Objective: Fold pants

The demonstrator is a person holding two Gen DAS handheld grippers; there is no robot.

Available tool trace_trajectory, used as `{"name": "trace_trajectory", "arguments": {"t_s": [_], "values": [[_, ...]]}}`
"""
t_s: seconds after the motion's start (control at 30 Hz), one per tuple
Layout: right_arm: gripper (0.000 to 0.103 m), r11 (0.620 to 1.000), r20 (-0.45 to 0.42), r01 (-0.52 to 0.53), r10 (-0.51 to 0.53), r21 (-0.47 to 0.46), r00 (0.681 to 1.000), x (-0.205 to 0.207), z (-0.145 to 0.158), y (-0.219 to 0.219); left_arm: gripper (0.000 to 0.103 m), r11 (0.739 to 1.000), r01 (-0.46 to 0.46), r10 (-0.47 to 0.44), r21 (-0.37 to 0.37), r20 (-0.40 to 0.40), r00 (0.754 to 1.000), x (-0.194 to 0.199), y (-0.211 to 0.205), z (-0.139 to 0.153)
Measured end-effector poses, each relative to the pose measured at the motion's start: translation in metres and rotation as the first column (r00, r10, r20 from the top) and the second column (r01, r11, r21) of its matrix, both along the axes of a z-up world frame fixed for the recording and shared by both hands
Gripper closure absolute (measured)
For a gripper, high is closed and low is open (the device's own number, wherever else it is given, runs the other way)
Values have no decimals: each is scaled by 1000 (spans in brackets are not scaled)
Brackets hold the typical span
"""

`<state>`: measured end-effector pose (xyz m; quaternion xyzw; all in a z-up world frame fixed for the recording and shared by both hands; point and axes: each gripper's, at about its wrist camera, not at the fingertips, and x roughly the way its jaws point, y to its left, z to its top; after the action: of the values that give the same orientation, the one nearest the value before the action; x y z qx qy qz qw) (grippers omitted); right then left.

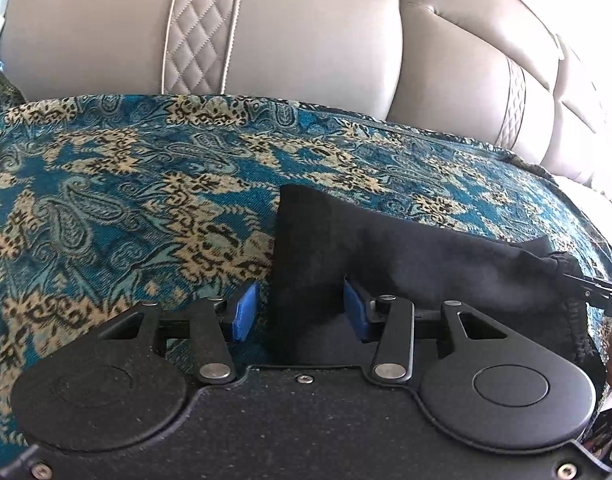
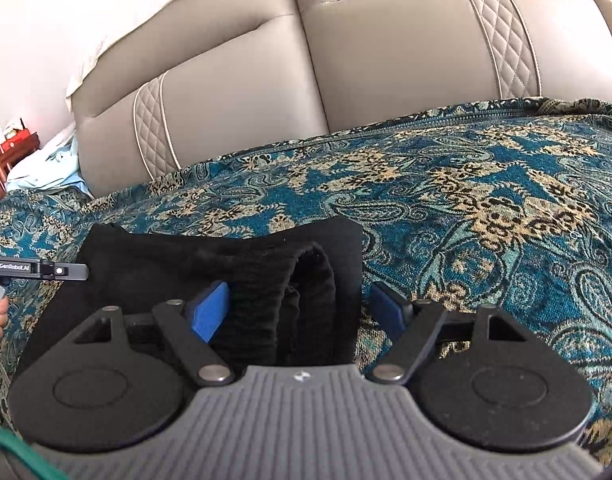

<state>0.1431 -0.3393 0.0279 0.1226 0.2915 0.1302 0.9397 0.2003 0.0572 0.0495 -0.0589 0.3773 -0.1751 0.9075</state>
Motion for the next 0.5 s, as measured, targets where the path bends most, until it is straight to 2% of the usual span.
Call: {"name": "trace_trajectory", "arguments": {"t_s": [0.13, 0.5], "values": [[28, 1000, 21, 11, -10, -25, 1000, -3, -1, 6, 59, 1000, 5, -6, 13, 4, 1000, 4, -7, 0], [34, 1000, 14, 8, -8, 18, 1000, -2, -1, 4, 54, 999, 32, -32, 13, 8, 999, 10, -13, -2]]}}
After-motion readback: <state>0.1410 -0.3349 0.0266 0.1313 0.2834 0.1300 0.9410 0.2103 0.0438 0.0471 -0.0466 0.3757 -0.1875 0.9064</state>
